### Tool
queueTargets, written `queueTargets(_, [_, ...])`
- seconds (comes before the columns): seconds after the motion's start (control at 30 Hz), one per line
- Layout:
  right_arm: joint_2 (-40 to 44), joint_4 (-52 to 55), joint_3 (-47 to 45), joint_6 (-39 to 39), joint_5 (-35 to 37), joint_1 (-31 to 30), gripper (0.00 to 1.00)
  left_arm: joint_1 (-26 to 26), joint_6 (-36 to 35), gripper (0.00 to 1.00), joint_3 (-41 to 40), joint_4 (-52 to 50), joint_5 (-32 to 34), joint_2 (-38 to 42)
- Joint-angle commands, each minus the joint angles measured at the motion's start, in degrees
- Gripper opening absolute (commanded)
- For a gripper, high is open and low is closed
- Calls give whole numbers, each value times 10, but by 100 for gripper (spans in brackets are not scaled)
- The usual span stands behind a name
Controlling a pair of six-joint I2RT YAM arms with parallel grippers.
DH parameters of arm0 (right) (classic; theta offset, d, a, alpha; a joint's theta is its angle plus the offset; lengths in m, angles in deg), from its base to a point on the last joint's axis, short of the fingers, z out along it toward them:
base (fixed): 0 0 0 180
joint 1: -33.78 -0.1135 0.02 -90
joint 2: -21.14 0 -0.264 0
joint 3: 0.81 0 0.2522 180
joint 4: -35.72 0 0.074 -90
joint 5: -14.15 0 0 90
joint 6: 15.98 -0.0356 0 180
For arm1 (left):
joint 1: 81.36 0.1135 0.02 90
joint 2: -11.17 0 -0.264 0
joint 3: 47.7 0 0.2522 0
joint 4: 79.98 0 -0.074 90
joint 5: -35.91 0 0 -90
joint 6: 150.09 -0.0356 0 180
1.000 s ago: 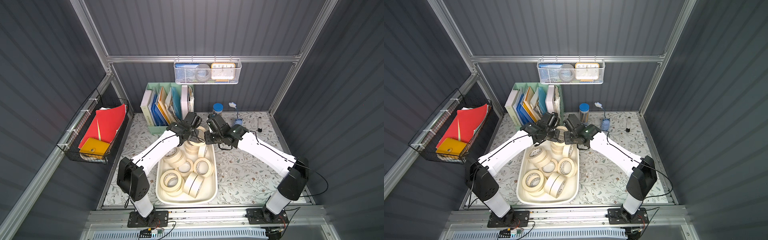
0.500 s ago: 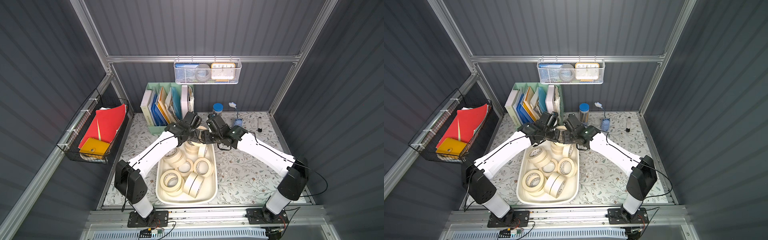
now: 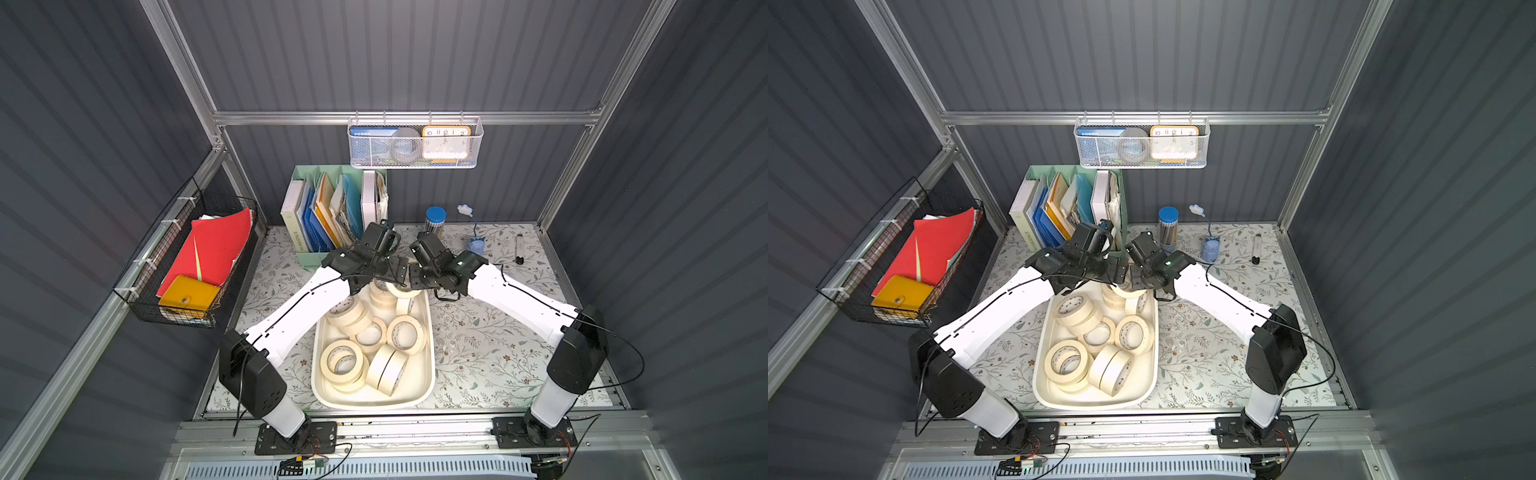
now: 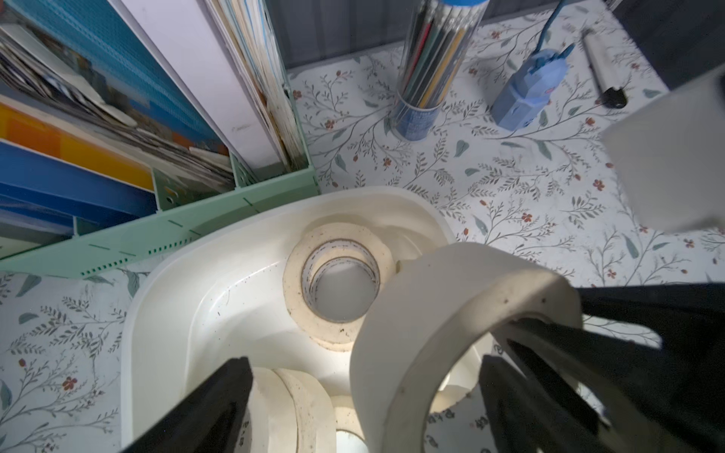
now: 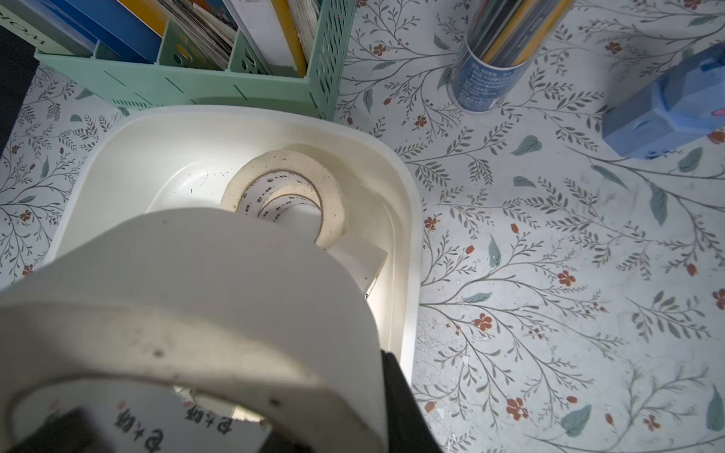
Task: Take out the art tape in the storage box
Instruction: Pick up the art tape from the storage box, then place the art tape at the center of the board.
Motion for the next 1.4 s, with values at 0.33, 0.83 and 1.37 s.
queueTargets(0.33, [93,169,7,46,12,186,0,3,21,100,-107,71,63,158])
queueTargets(0.83, [-15,297,16,63,-93,528,0,128,65,95,-265,149,34,173])
queueTargets(1.37, [-221,261,154,55,-111,636,0,170,61,90,-315,164,-4,161])
